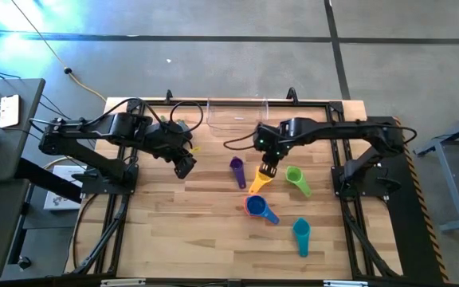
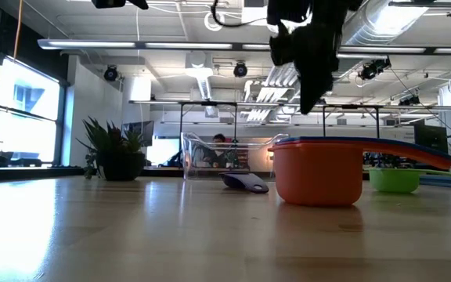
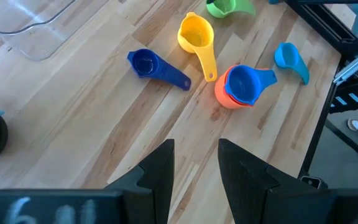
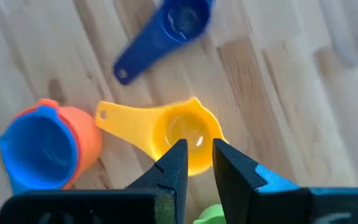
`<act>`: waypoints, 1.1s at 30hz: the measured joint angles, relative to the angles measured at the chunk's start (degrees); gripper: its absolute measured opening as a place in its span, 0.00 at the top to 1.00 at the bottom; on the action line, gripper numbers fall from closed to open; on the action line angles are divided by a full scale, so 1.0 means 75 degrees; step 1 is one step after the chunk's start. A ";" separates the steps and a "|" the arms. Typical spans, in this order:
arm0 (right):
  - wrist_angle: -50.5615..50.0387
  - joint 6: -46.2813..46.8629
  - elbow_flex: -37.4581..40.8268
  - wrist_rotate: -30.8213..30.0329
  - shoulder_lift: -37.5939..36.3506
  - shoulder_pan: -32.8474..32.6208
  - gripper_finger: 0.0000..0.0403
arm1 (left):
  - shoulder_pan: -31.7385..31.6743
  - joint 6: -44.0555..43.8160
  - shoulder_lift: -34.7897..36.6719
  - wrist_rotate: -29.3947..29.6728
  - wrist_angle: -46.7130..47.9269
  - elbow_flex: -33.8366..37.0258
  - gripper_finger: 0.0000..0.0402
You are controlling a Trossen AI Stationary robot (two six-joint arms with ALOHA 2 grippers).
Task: Nest measuring cups in basket
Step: Stack the yellow measuring cup on top of the blue measuring cup
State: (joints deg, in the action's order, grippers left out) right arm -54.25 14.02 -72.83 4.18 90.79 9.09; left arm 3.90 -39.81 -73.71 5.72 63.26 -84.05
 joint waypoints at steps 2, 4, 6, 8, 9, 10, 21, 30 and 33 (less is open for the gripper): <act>0.0382 0.0292 0.0406 0.0311 -0.0056 0.0214 0.83 | 0.0000 0.0000 0.0000 0.0000 -0.0009 0.0000 0.72; 0.0465 0.0673 0.0751 0.0420 -0.0091 0.0364 0.83 | 0.0000 0.0000 0.0000 0.0000 -0.0003 0.0000 0.72; 0.0567 0.1074 0.0940 0.0415 -0.0103 0.0418 0.83 | 0.0000 0.0000 0.0000 0.0003 -0.0017 0.0000 0.72; 0.0616 0.1521 0.1002 0.0395 -0.0131 0.0441 0.83 | 0.0000 0.0000 0.0002 0.0005 -0.0014 0.0000 0.72; 0.0626 0.1781 0.1032 0.0392 -0.0135 0.0439 0.83 | -0.0003 0.0000 0.0003 0.0005 -0.0020 0.0000 0.72; 0.0627 0.2054 0.1057 0.0393 -0.0135 0.0439 0.83 | -0.0003 0.0000 0.0000 0.0006 -0.0016 0.0000 0.72; 0.0404 0.3529 0.1078 -0.0131 -0.0135 0.0061 0.83 | -0.0003 0.0000 0.0000 0.0114 -0.0017 0.0000 0.72; 0.0305 0.3957 0.1078 -0.0252 -0.0132 -0.0128 0.81 | -0.0003 0.0000 0.0000 0.0119 -0.0016 0.0000 0.72; 0.0301 0.3961 0.1078 -0.0298 -0.0128 -0.0135 0.76 | -0.0003 0.0051 0.0000 0.0123 -0.0015 0.0000 0.72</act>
State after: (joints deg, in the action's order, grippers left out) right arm -52.00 43.73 -64.75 1.95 89.83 8.08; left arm 3.88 -39.43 -73.71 6.64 63.16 -84.05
